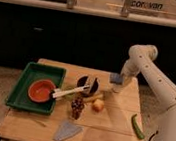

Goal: Place sponge in paper cup

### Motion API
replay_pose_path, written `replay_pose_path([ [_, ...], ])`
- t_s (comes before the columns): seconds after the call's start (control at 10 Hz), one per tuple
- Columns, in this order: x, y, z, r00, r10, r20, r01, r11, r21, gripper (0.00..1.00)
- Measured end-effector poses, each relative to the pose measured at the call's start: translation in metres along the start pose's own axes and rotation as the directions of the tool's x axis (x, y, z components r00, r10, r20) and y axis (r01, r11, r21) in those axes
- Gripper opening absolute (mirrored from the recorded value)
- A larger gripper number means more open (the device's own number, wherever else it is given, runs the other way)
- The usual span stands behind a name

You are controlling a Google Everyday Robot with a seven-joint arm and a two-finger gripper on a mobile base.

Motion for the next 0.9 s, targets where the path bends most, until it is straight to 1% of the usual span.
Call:
replay_pose_path([
  [0.1, 0.0042, 0.0003, 0.0002, 1.000, 0.012, 0.000, -0.012, 1.000, -0.004, 0.08],
  [0.2, 0.0068, 0.0009, 0.0003, 1.000, 0.019, 0.001, -0.019, 1.000, -0.010, 0.15],
  [0.5, 0.0057, -0.0006, 0.0013, 1.000, 0.021, 0.003, -0.021, 1.000, -0.019, 0.45],
  [0.6, 0.0040, -0.0013, 0.0011, 1.000, 0.018, 0.004, -0.018, 1.000, -0.020, 0.57],
  [0.8, 0.0030, -0.0008, 0.0003, 1.000, 0.015, 0.003, -0.015, 1.000, -0.022, 0.75],
  [0.9, 0.0027, -0.0002, 0.0006, 1.000, 0.015, 0.003, -0.015, 1.000, -0.024, 0.79],
])
